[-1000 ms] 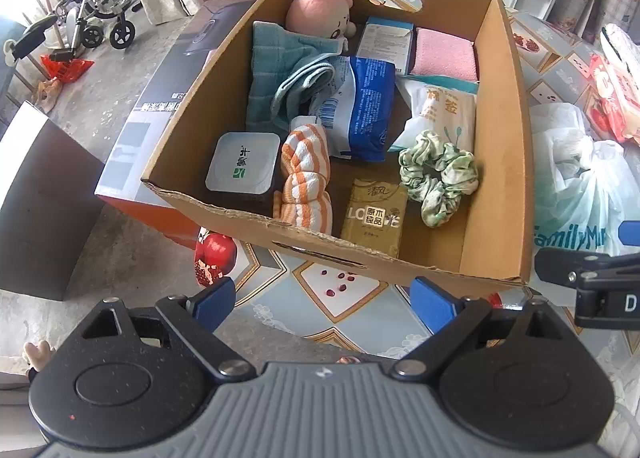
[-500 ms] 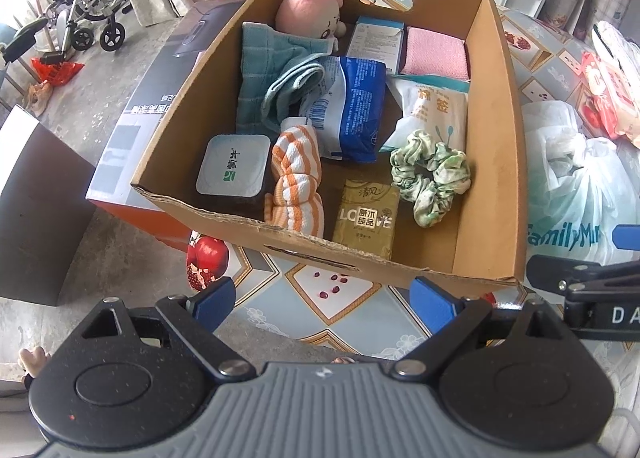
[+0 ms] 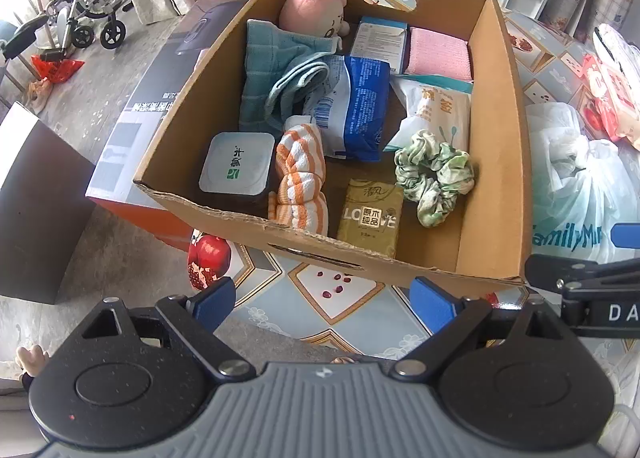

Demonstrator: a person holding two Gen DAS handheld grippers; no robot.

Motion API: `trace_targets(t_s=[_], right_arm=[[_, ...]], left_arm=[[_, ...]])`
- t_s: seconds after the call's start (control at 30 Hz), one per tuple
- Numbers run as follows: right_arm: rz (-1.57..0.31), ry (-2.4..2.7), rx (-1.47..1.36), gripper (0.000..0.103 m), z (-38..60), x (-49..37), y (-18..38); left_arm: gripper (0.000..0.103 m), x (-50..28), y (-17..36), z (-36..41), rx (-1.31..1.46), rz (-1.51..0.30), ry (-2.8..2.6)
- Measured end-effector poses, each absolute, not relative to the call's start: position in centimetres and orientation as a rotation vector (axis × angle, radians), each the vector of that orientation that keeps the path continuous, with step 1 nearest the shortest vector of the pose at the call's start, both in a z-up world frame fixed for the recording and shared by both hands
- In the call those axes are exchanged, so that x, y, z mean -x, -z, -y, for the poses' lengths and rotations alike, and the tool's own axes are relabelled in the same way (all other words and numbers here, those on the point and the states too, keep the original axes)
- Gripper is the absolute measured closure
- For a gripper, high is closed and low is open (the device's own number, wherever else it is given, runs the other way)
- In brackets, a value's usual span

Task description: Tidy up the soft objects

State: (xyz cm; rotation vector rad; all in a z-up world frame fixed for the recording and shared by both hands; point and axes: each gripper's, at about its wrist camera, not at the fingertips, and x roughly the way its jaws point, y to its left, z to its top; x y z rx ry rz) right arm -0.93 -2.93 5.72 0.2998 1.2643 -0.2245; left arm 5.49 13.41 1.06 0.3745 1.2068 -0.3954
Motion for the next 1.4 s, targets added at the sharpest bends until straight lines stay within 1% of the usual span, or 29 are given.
trace_targets(t_s=[1.4], right_arm=[[-1.266, 0.228, -0.286, 0.002, 2.29, 0.63, -5.77]], left_arm=[[0.008, -5.57, -0.81, -13.87, -0.365, -1.205, 0.392]])
